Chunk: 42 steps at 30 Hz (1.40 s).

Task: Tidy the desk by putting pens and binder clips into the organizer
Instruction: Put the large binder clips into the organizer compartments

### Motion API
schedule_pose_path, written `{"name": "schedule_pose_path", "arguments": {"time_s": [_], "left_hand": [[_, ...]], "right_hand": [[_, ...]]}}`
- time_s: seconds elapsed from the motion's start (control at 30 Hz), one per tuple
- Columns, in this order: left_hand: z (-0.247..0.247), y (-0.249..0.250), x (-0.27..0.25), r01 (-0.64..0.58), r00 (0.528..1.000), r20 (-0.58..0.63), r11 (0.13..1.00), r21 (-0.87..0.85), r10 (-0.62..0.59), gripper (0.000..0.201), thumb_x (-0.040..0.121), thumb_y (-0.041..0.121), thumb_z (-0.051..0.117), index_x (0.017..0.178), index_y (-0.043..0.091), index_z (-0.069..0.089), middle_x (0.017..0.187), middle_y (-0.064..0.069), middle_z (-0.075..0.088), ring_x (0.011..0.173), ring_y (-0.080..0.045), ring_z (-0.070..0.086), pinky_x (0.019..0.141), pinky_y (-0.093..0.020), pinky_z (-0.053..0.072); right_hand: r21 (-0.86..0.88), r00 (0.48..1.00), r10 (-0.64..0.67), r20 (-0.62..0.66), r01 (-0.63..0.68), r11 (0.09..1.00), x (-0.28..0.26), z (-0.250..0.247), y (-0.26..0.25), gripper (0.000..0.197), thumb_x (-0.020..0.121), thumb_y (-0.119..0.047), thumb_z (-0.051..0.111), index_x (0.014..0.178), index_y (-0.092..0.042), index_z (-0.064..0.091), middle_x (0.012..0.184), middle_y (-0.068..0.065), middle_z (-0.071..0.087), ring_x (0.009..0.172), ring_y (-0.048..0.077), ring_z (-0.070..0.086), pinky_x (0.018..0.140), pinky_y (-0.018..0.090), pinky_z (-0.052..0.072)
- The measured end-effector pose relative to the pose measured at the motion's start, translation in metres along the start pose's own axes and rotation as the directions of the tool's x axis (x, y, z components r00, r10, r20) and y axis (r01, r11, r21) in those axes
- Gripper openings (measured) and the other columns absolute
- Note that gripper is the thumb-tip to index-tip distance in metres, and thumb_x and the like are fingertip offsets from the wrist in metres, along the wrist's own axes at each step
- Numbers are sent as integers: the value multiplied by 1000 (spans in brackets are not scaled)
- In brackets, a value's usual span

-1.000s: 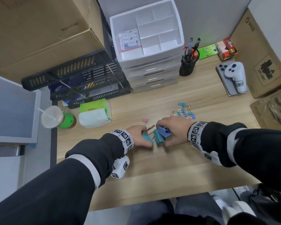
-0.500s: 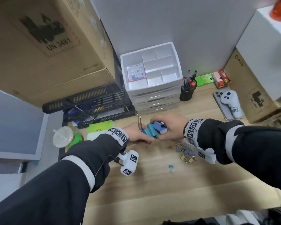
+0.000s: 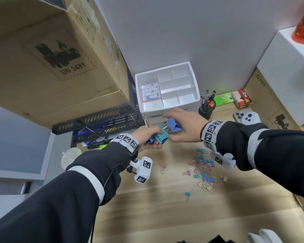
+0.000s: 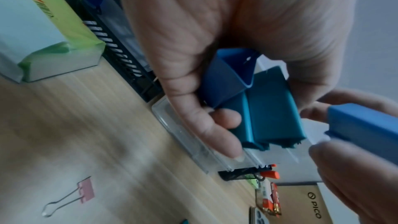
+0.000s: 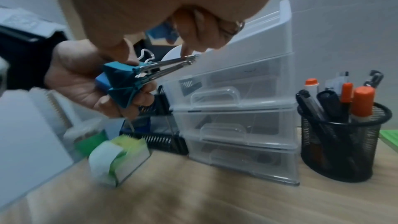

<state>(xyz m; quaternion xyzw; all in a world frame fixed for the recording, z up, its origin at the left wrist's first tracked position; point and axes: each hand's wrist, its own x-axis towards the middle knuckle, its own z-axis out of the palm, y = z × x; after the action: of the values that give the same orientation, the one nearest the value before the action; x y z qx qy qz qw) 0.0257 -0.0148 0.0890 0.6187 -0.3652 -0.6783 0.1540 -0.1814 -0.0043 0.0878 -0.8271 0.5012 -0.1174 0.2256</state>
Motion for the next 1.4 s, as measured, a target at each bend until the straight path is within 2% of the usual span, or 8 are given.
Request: {"name": "schedule_pose_path", "arguments": {"time_s": [0.1, 0.23, 0.37, 0.5, 0.67, 0.93, 1.1, 1.4], "left_hand": [[0, 12, -3, -48, 999, 1, 998, -48, 48, 12, 93, 4, 60, 104, -1, 61, 88, -25, 59, 61, -23, 53, 68, -37, 63], [4, 30, -7, -125, 991, 32, 984, -130, 130, 8, 93, 1, 59, 101, 1, 62, 102, -27, 62, 93, -35, 61, 65, -36, 63], [8, 54, -5, -188, 982, -29, 939, -288, 188, 8, 95, 1, 58, 103, 0, 58, 102, -22, 65, 82, -27, 69, 59, -31, 61], [11, 72, -2, -232, 973, -97, 908, -349, 211, 11, 94, 5, 60, 105, 1, 57, 102, -20, 64, 76, -23, 70, 64, -32, 62], [19, 86, 8, -267, 962, -135, 914, -305, 236, 13, 95, 12, 60, 101, 1, 59, 91, -16, 65, 70, -20, 63, 58, -30, 60], [24, 117, 27, -322, 941, -90, 944, 75, 328, 14, 94, 21, 64, 96, 6, 66, 82, -18, 60, 50, -16, 51, 55, -28, 52], [25, 131, 40, -386, 915, -39, 902, 194, 401, 11, 94, 18, 66, 97, 8, 70, 80, -11, 62, 50, -15, 49, 52, -26, 51], [43, 156, 64, -382, 813, -110, 666, 641, 572, 19, 82, 25, 74, 98, 15, 74, 74, 6, 59, 61, -12, 53, 54, -22, 40]], "right_hand": [[67, 979, 148, -144, -139, 988, 7, -13, 4, 51, 84, -54, 62, 124, -25, 52, 112, -5, 55, 93, 21, 60, 80, 33, 49], [109, 931, 258, -260, -237, 965, 22, -26, -1, 36, 88, -56, 54, 98, -21, 55, 90, -3, 58, 78, 22, 57, 70, 34, 49], [338, 838, 424, -344, -310, 888, 36, -41, -1, 32, 86, -54, 61, 87, -23, 54, 72, -11, 56, 65, 10, 54, 60, 28, 42], [641, 847, 504, -171, -293, 709, 46, -50, 0, 40, 87, -42, 66, 76, -5, 55, 62, 6, 49, 51, 18, 39, 53, 27, 35], [934, 799, 601, 31, -237, 267, 61, -62, 10, 23, 86, -23, 74, 78, -14, 54, 64, 1, 55, 38, 11, 31, 37, 19, 23], [956, 766, 602, 225, -293, 15, 79, -83, 39, 30, 89, -32, 71, 70, -18, 52, 56, -7, 39, 34, 4, 24, 32, 16, 16], [950, 796, 572, 199, -300, 88, 86, -104, 49, 25, 90, -27, 70, 76, -19, 52, 53, -9, 49, 34, 3, 26, 31, 16, 18], [834, 842, 536, -58, -254, 490, 105, -121, 42, 20, 77, -26, 75, 79, -13, 60, 69, 9, 51, 45, 16, 36, 41, 24, 27]]}}
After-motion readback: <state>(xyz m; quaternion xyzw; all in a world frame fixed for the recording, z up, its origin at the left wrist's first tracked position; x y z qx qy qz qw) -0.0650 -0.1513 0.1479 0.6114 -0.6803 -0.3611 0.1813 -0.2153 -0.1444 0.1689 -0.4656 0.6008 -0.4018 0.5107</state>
